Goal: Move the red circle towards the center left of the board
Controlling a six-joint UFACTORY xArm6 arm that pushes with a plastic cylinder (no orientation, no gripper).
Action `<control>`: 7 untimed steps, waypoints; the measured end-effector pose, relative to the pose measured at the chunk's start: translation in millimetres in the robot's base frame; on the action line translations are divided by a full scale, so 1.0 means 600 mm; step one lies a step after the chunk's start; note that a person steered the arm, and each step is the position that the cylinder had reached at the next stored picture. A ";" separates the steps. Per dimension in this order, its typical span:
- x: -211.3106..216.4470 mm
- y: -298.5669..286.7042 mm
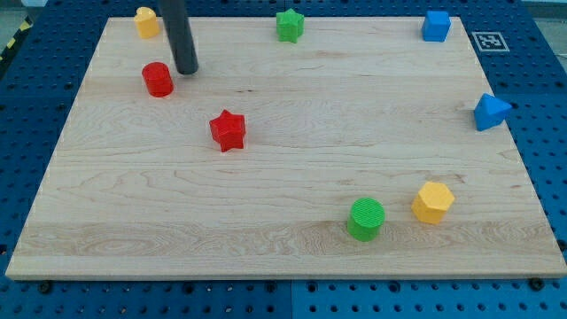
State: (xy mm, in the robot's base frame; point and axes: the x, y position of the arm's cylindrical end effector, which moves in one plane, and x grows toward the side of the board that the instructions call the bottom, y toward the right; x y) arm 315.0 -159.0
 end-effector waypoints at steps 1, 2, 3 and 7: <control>0.000 -0.033; 0.010 -0.040; 0.032 -0.040; 0.080 -0.010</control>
State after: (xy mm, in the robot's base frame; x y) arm 362.9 -165.2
